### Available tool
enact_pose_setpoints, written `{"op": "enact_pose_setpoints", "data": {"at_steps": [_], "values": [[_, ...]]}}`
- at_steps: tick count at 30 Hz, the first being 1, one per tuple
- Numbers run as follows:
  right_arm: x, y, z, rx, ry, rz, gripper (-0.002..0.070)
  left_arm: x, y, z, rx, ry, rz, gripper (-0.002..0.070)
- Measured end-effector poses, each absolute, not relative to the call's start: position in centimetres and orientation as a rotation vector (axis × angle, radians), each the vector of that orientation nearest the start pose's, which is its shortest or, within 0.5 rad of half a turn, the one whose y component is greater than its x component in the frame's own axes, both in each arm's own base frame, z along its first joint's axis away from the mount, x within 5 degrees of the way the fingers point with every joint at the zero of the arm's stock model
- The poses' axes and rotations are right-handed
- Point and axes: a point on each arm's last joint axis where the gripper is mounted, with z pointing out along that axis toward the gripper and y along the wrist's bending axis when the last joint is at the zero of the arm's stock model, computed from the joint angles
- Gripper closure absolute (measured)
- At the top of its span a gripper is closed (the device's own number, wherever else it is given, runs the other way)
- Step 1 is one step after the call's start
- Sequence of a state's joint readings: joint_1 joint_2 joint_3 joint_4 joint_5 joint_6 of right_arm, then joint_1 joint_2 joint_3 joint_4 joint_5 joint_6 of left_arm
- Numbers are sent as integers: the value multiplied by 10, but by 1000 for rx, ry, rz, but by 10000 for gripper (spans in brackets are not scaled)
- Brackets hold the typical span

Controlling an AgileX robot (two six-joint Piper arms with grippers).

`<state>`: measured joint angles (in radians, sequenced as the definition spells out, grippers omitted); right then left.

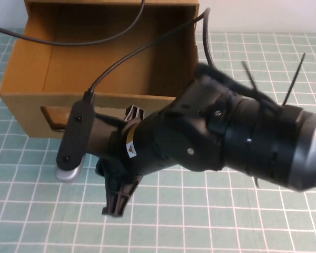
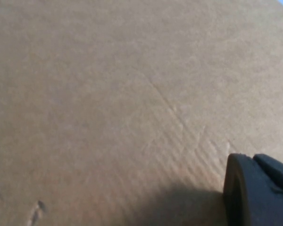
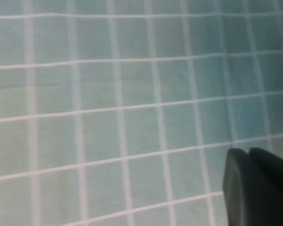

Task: Close the shoe box
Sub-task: Close the shoe box with your right arm

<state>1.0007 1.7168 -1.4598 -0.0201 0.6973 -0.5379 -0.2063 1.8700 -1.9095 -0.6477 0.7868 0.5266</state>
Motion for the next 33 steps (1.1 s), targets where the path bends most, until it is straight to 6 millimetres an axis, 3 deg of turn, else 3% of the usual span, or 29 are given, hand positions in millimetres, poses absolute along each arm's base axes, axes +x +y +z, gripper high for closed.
{"op": "enact_pose_setpoints", "data": {"at_steps": [8, 13, 23, 33], "values": [[228, 335, 294, -1515, 1754, 47, 690, 421, -128, 391, 517, 2050, -570, 680], [227, 341, 288, -1506, 1665, -22, 690, 421, -128, 391, 516, 2050, -570, 680], [247, 352, 257, -1493, 1606, -174, 690, 422, -124, 391, 489, 2052, -600, 680], [266, 352, 274, -1346, 1540, -174, 690, 422, -123, 391, 491, 2063, -617, 680]]}}
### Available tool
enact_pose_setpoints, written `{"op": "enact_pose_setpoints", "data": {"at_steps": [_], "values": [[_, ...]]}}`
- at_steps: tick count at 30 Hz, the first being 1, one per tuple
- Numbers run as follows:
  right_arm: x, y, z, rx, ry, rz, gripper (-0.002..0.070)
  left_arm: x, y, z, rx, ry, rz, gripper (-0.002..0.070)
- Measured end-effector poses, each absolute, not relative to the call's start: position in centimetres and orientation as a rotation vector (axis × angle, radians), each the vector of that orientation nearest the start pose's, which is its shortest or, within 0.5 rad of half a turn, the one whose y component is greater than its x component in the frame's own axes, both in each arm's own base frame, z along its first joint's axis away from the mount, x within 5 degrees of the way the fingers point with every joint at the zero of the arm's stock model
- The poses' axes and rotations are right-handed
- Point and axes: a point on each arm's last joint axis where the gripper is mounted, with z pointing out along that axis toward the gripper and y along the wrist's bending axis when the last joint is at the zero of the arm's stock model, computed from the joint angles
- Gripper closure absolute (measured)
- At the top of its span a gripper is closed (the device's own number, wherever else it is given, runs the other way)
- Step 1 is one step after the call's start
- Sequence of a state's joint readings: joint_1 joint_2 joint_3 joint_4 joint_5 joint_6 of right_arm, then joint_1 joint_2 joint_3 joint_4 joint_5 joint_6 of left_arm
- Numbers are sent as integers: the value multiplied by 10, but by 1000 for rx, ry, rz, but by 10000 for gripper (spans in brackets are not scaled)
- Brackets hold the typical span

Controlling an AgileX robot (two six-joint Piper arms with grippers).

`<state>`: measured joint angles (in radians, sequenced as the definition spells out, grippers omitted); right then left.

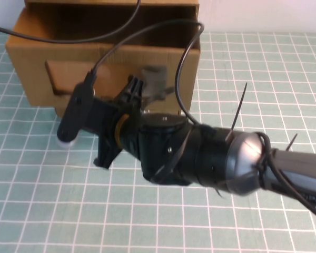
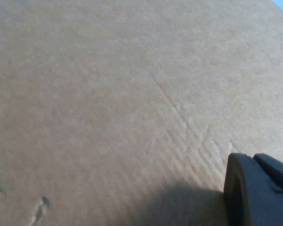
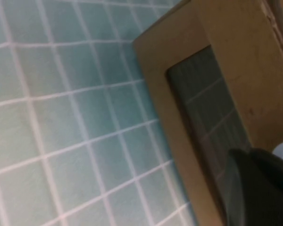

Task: Close the shoe box
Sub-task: Close the shoe box with your right arm

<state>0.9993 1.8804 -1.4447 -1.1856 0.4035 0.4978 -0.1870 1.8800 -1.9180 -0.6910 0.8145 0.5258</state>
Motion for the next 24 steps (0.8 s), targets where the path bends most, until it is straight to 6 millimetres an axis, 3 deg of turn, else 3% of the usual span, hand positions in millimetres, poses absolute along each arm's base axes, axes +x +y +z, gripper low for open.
{"op": "enact_pose_setpoints", "data": {"at_steps": [12, 24], "values": [[315, 354, 262, -1233, 1582, -114, 690, 420, -124, 391, 483, 2062, -655, 680], [353, 352, 270, -1115, 1579, -50, 690, 420, -125, 392, 480, 2061, -667, 680]]}}
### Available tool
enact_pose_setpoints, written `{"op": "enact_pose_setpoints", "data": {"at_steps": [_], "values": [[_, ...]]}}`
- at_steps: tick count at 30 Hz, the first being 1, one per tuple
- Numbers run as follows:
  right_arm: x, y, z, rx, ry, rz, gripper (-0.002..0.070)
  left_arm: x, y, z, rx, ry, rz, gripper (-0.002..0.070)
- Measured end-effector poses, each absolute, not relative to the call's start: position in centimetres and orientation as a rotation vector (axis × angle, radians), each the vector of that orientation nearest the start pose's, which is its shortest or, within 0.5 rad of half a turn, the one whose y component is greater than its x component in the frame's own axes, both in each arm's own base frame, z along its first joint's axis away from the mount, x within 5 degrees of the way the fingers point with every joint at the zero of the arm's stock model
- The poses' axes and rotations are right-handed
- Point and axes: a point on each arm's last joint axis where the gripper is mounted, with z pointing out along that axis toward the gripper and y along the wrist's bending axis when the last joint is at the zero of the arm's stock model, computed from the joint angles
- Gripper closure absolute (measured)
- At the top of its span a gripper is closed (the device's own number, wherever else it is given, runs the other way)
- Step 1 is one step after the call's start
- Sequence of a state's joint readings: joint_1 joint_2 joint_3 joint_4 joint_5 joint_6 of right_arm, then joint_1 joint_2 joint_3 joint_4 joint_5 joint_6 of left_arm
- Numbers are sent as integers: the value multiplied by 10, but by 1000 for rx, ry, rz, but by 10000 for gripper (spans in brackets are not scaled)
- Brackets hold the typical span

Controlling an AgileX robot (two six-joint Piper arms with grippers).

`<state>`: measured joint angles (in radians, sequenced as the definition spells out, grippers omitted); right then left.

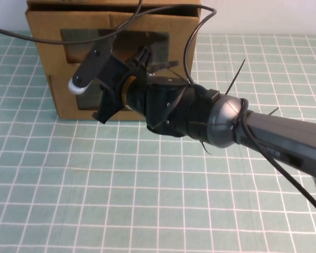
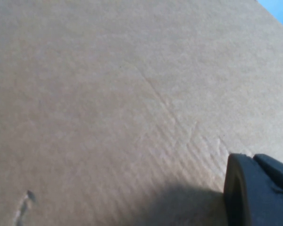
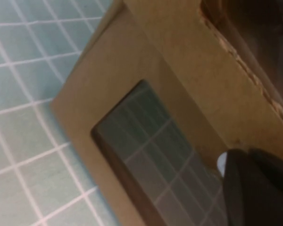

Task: Close the shoe box
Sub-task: Close the shoe box with your right arm

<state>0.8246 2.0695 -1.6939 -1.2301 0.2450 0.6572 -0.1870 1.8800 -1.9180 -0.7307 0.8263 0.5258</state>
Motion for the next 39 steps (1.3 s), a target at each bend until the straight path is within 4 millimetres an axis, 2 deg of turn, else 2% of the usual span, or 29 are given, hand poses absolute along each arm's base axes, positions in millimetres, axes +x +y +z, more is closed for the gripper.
{"op": "enact_pose_setpoints", "data": {"at_steps": [6, 19, 25, 33, 39], "values": [[368, 351, 266, -1069, 1594, -13, 690, 420, -125, 392, 479, 2061, -669, 680], [380, 343, 263, -1007, 1634, 20, 690, 419, -126, 391, 483, 2067, -678, 680], [388, 345, 263, -974, 1632, 39, 690, 419, -126, 391, 485, 2068, -680, 680], [385, 349, 263, -941, 1665, 68, 690, 418, -126, 391, 492, 2074, -684, 680], [366, 352, 278, -896, 1720, 26, 690, 409, -125, 400, 531, 2078, -673, 680]]}}
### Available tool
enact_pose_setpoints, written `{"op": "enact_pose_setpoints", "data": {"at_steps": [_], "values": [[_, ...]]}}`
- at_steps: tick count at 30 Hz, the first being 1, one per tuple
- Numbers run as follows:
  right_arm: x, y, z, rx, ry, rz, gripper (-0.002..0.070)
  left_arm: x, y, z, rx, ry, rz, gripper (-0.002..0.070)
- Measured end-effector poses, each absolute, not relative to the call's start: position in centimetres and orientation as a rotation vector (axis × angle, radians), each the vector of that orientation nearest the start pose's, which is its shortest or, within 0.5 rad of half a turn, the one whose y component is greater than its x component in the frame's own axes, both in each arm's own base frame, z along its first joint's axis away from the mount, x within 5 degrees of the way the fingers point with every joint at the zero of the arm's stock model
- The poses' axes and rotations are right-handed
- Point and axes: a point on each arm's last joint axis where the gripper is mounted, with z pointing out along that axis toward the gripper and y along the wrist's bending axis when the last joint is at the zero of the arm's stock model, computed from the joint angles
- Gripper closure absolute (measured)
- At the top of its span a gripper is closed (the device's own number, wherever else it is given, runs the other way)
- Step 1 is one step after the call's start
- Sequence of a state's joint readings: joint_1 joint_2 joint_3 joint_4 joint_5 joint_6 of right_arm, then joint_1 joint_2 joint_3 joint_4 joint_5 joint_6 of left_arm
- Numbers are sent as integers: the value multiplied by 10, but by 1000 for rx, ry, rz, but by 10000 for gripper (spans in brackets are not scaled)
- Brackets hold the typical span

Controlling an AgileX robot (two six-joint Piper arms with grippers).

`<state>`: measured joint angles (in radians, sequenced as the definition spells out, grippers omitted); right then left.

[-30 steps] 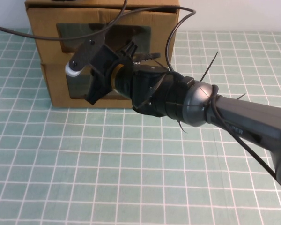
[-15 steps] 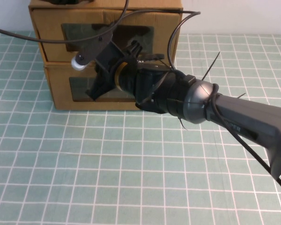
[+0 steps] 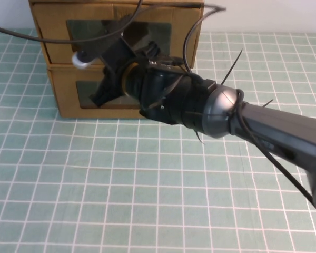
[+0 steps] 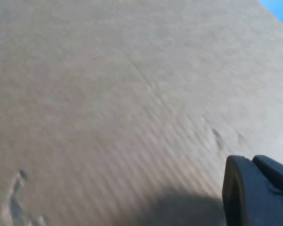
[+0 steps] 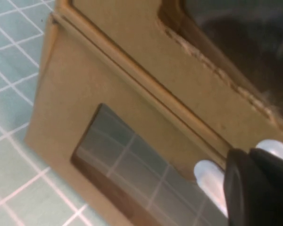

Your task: Close the shoe box

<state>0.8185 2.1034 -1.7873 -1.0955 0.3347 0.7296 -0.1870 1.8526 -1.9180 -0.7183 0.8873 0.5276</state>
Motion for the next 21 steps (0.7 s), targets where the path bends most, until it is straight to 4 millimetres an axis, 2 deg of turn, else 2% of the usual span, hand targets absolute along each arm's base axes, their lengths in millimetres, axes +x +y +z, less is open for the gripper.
{"op": "enact_pose_setpoints", "data": {"at_steps": [5, 10, 17, 21], "values": [[341, 350, 307, -961, 1746, 15, 690, 390, -121, 422, 566, 2041, -643, 680], [318, 333, 335, -1047, 1850, 43, 690, 363, -115, 454, 587, 1976, -626, 680], [286, 297, 387, -1095, 1927, 42, 690, 315, -105, 490, 661, 1939, -598, 680], [280, 260, 419, -1012, 1948, 15, 690, 288, -97, 502, 669, 1943, -538, 680]]}}
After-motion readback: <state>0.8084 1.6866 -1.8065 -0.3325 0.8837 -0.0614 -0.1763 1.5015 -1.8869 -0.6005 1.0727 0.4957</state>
